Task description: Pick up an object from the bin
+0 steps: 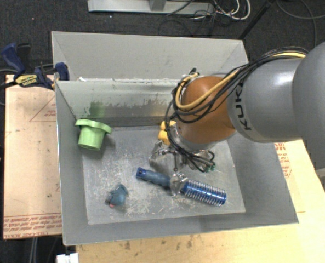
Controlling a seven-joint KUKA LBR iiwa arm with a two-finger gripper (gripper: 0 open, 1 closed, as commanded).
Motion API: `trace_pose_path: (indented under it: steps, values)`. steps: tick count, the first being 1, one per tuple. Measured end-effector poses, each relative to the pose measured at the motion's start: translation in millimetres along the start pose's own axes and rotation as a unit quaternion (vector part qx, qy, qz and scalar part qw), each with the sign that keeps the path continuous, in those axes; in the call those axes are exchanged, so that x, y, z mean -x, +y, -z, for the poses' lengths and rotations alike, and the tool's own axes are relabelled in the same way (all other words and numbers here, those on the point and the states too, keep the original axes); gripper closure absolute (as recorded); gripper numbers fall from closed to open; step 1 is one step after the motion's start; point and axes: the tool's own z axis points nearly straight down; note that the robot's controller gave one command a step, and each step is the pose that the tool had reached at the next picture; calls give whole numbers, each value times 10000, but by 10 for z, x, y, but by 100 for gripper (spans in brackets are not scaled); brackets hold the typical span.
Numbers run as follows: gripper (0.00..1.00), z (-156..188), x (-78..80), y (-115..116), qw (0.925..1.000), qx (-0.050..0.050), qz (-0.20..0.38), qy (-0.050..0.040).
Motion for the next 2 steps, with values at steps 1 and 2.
trace_pose_path:
  steps: [1, 2]
  values:
    - [0, -7, -310, 674, 9997, -7, -254, -49]
    - [100, 0, -306, 651, 9996, -2, -275, -33]
